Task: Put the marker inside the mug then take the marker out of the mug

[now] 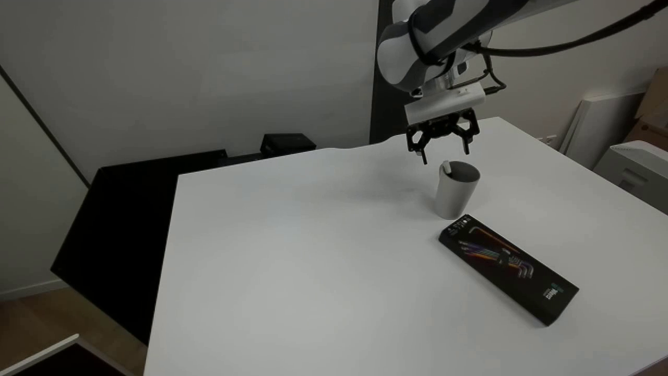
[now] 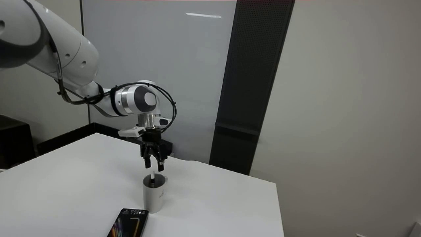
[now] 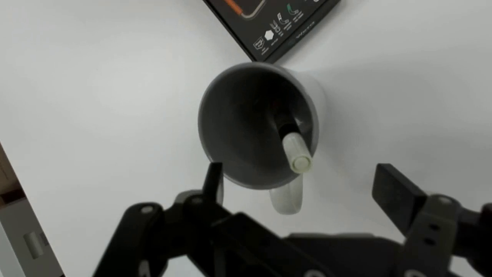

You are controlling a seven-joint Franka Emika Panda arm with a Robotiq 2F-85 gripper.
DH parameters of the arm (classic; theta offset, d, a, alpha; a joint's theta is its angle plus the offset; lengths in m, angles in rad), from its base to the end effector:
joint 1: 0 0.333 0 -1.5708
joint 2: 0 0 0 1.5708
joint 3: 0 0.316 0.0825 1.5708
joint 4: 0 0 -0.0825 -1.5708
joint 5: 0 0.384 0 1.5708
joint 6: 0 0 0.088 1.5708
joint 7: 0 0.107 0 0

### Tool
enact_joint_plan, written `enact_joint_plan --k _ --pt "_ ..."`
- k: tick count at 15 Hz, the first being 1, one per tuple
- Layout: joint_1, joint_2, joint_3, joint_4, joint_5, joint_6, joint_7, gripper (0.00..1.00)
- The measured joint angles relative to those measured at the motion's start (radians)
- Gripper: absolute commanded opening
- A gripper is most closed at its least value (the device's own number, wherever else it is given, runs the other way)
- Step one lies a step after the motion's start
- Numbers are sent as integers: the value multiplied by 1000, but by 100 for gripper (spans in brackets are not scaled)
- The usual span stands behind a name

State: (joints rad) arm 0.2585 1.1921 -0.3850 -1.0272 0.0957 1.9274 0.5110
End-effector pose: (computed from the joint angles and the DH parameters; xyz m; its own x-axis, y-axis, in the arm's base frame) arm 0.7440 0.0062 0.1116 0.8721 -0.4842 -0.0708 -0.4318 -0.8294 0.3544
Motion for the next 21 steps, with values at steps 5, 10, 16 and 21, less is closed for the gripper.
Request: enact_joint_plan --k 5,10,16,21 --pt "-23 -53 34 -92 22 8 18 100" --pt "-73 -95 102 -153 -15 60 43 100" --pt "-106 -124 128 -194 -24 96 49 91" --pt "-110 -128 136 -205 -39 107 56 50"
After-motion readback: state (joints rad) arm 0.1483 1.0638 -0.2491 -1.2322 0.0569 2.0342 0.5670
